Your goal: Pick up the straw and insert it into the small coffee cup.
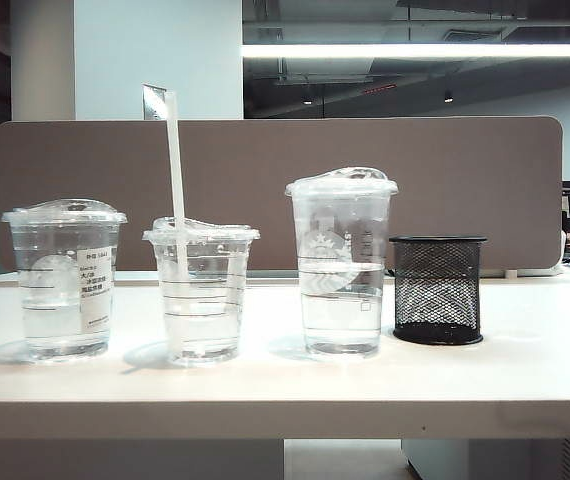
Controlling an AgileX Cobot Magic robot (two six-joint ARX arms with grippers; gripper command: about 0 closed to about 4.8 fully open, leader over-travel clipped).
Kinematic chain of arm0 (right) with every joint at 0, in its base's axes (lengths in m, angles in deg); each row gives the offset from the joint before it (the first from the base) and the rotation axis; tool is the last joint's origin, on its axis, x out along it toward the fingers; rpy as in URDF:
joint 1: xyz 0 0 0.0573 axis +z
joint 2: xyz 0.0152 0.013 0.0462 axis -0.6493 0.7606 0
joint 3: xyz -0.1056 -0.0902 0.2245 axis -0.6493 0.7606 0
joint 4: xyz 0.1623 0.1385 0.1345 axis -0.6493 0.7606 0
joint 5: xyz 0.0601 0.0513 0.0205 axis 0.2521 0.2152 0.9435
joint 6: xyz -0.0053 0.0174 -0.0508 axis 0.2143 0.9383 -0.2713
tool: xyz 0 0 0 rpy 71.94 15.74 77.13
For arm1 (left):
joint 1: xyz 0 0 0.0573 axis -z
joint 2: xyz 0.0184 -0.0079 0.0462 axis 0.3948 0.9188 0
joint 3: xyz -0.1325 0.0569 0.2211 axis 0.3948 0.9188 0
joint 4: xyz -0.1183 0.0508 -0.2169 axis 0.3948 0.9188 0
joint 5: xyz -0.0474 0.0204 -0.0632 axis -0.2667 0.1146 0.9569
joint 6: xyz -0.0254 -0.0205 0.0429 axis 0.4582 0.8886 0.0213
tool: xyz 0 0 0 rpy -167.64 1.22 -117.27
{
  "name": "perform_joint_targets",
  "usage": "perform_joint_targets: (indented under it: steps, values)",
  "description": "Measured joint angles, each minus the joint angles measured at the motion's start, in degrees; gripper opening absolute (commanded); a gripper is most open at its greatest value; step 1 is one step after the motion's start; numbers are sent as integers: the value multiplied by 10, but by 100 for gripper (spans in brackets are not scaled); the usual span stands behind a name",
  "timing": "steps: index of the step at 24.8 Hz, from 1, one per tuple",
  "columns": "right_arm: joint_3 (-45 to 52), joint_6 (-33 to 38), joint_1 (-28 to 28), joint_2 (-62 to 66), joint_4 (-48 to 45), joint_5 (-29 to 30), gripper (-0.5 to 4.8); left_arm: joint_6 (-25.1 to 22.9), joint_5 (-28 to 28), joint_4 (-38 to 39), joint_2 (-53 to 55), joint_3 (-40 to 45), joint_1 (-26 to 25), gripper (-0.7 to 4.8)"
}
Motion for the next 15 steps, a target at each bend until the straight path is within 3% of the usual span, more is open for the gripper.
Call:
perform_joint_targets:
  steps: [11,15]
  values:
    - [0,-2,15,0,0,-1,0,0,0,0,0,0,0,21]
    - [0,-2,15,0,0,0,0,0,0,24,-80,0,-26,21]
